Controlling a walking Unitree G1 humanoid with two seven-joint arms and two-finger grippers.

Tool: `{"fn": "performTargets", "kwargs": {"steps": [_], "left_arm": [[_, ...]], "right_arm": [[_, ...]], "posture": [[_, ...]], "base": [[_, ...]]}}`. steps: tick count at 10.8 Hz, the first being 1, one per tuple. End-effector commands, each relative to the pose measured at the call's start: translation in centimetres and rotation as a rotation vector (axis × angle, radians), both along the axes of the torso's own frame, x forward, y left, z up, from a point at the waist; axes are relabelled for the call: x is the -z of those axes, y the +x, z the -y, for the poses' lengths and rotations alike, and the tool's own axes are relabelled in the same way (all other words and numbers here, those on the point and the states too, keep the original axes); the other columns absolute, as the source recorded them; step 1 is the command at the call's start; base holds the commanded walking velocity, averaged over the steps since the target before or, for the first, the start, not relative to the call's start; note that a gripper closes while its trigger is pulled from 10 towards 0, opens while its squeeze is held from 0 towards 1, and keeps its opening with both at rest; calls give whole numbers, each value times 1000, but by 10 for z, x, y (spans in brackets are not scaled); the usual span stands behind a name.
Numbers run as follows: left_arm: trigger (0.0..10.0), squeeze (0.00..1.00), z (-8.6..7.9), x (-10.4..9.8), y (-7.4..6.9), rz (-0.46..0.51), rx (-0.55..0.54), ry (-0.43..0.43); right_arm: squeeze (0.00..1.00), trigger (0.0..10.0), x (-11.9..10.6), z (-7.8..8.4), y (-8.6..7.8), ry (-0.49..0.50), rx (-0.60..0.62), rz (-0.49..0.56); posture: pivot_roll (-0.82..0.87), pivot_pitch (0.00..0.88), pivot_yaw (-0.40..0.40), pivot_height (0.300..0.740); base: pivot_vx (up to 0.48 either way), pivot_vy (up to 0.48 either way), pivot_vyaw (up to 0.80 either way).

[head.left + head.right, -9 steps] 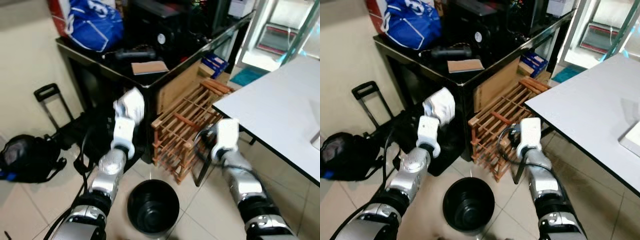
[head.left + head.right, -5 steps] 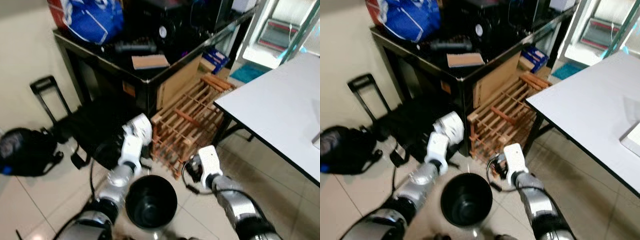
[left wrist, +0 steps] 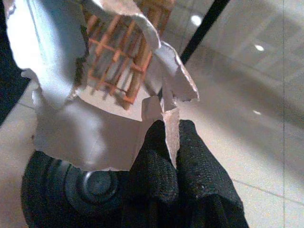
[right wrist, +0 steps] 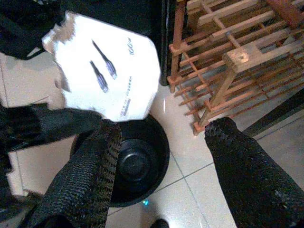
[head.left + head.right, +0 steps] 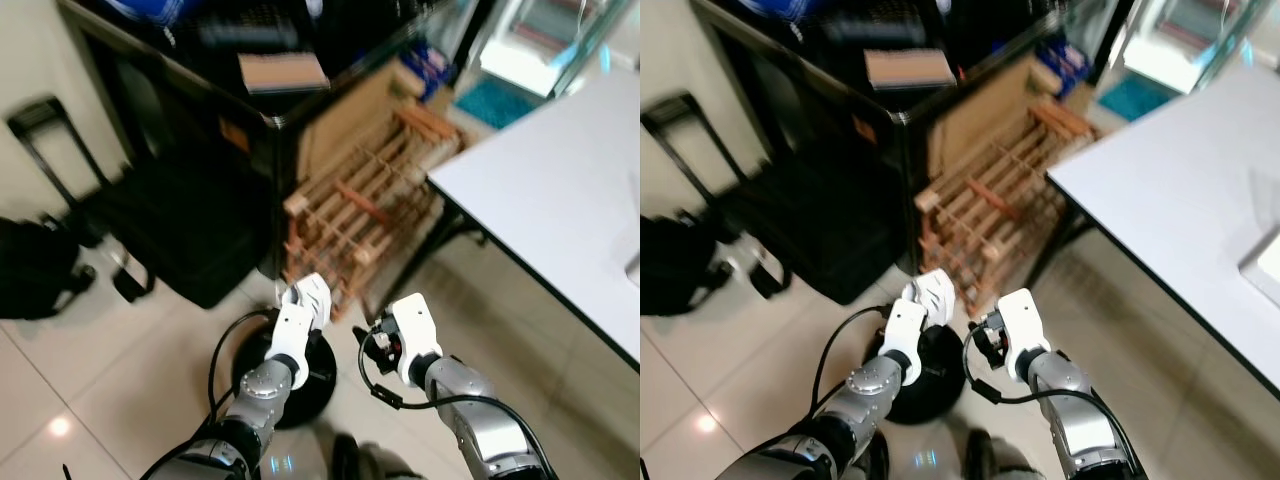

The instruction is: Picking trash to rubbish bin

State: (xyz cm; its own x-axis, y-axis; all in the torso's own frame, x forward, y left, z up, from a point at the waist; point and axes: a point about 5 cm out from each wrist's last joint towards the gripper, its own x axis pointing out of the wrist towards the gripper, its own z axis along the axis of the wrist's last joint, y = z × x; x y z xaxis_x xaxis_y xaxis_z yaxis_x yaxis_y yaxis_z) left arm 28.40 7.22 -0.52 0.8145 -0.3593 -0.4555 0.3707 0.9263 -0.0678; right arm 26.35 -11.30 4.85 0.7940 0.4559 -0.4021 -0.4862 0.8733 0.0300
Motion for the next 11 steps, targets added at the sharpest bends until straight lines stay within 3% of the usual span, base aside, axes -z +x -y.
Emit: {"fn": "performTargets", "kwargs": {"steps": [1, 5, 7, 8, 9, 10, 11], "left_arm": [[10000, 0, 4, 7, -8, -45, 2, -2], [10000, 0, -19, 16, -12, -69, -54, 42], [10000, 0, -19, 16, -12, -71, -52, 43], [10000, 55, -16, 15, -11, -68, -46, 37], [10000, 443, -15, 15, -11, -66, -40, 34], [10000, 1000, -14, 14, -11, -67, -37, 32], [10000, 1000, -14, 14, -11, -66, -36, 34]], "right_arm": [[0, 10000, 1, -1, -6, 10, -17, -29], [0, 10000, -10, -16, -11, 66, -40, -45], [0, 10000, -12, -16, -11, 67, -33, -50], [0, 10000, -12, -15, -12, 66, -29, -50], [0, 10000, -12, -15, -12, 66, -27, -50], [0, 10000, -12, -15, -12, 67, -25, -52], [0, 10000, -12, -15, -13, 66, -23, -54]], "posture": [[-120, 325, -89, 740], [-108, 321, -69, 740], [-112, 317, -64, 740], [-112, 317, -62, 740], [-113, 318, -62, 740], [-114, 320, -61, 740], [-114, 321, -60, 740]], "base": [[0, 0, 0], [0, 0, 0], [0, 0, 0], [0, 0, 0], [0, 0, 0], [0, 0, 0], [0, 0, 0]]}}
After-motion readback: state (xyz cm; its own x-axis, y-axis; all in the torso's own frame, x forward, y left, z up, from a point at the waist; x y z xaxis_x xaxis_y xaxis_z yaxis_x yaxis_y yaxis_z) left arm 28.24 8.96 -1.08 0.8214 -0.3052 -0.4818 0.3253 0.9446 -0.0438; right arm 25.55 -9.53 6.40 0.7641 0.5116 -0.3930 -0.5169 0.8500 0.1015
